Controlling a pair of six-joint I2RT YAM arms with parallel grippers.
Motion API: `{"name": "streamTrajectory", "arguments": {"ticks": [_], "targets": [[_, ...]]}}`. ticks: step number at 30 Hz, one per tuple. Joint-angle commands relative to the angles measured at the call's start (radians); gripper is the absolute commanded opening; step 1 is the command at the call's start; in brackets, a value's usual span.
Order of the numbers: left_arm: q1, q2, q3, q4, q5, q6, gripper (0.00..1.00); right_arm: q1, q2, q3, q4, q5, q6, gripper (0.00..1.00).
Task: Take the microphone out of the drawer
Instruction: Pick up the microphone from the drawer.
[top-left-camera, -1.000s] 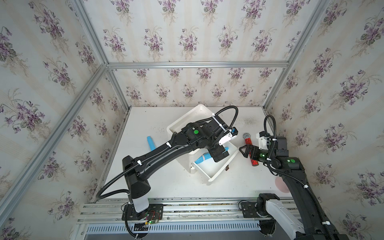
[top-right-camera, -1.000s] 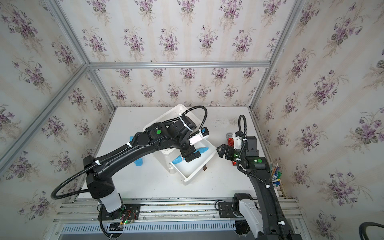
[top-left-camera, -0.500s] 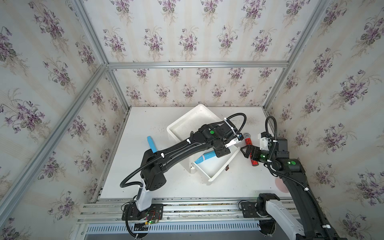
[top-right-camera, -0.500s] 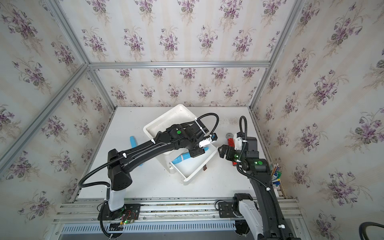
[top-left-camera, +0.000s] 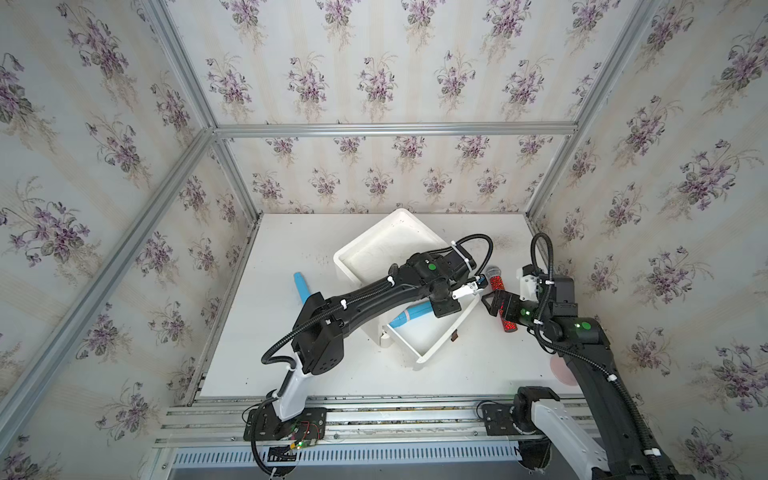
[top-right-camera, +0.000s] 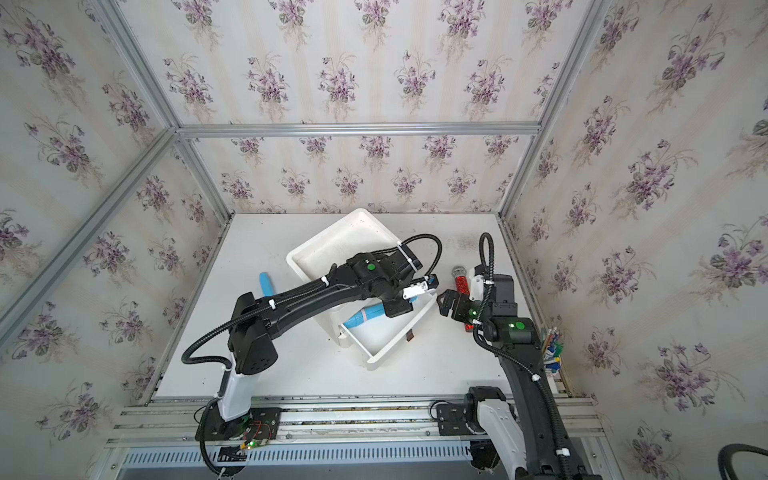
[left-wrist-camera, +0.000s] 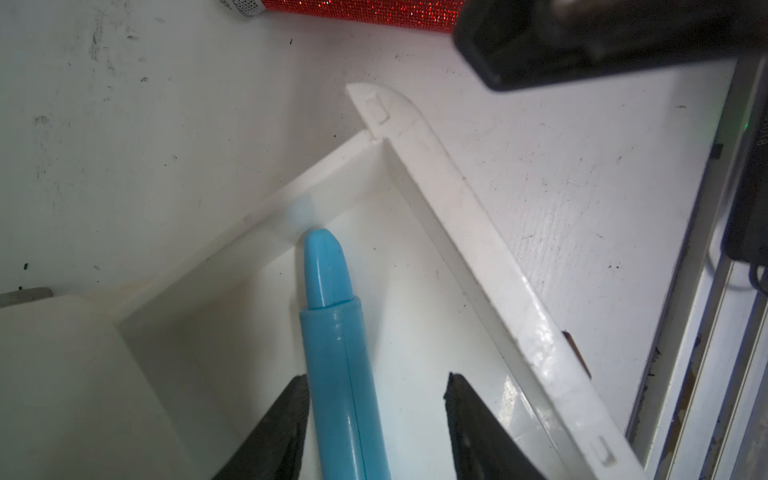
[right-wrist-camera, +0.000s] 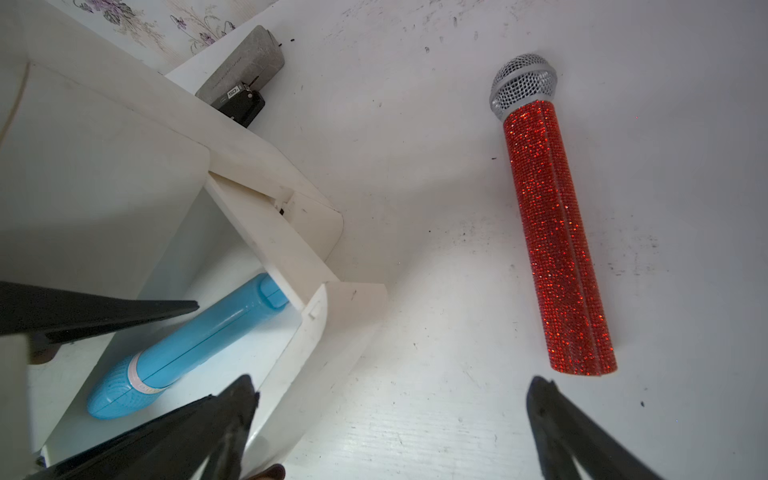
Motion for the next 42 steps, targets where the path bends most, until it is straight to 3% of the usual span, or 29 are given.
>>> {"name": "streamTrajectory", "arguments": {"ticks": [1, 12, 21, 25, 33, 42], "targets": [[0.001, 0.017, 0.006, 0.006, 0.002, 0.017, 0.56, 0.001, 0.002, -0.001, 0.014, 0.019, 0.004, 1.00], [0.001, 0.091, 0.035, 0.007, -0.045, -0.005, 0.56, 0.001, 0.005, -0.001, 0.011, 0.061, 0.019, 1.00], [0.002, 0.113, 0.023, 0.003, -0.061, -0.008, 0.65, 0.001, 0.002, -0.004, 0.015, 0.059, 0.019, 1.00], [0.005, 0.118, 0.017, -0.011, -0.061, -0.002, 0.56, 0.001, 0.002, -0.004, 0.017, 0.058, 0.019, 1.00], [0.007, 0.118, 0.018, -0.012, -0.059, -0.007, 0.56, 0.001, 0.000, -0.004, 0.019, 0.054, 0.018, 1.00], [0.006, 0.097, 0.034, -0.011, -0.064, 0.000, 0.35, 0.001, -0.003, -0.006, 0.022, 0.051, 0.018, 1.00]]}}
